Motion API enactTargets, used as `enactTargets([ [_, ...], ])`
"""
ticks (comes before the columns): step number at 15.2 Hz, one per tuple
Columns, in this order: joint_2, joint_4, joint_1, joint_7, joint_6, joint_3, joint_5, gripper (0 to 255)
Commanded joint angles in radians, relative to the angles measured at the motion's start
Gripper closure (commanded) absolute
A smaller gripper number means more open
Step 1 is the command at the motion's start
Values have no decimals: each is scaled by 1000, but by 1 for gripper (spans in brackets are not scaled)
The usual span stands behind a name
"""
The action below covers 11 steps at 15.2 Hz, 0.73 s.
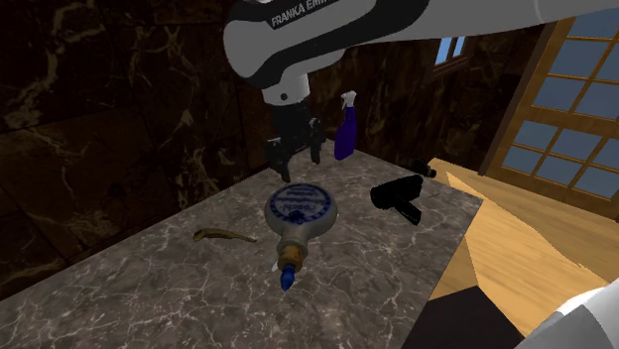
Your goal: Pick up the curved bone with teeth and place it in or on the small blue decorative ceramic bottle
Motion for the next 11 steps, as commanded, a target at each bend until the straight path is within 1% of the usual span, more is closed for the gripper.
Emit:
enactTargets([
  [1,56,32,17,-15,20,21,-23,0],
  [6,214,156,72,-33,35,74,-95,0],
  [11,370,288,141,-53,33,117,-177,0],
])
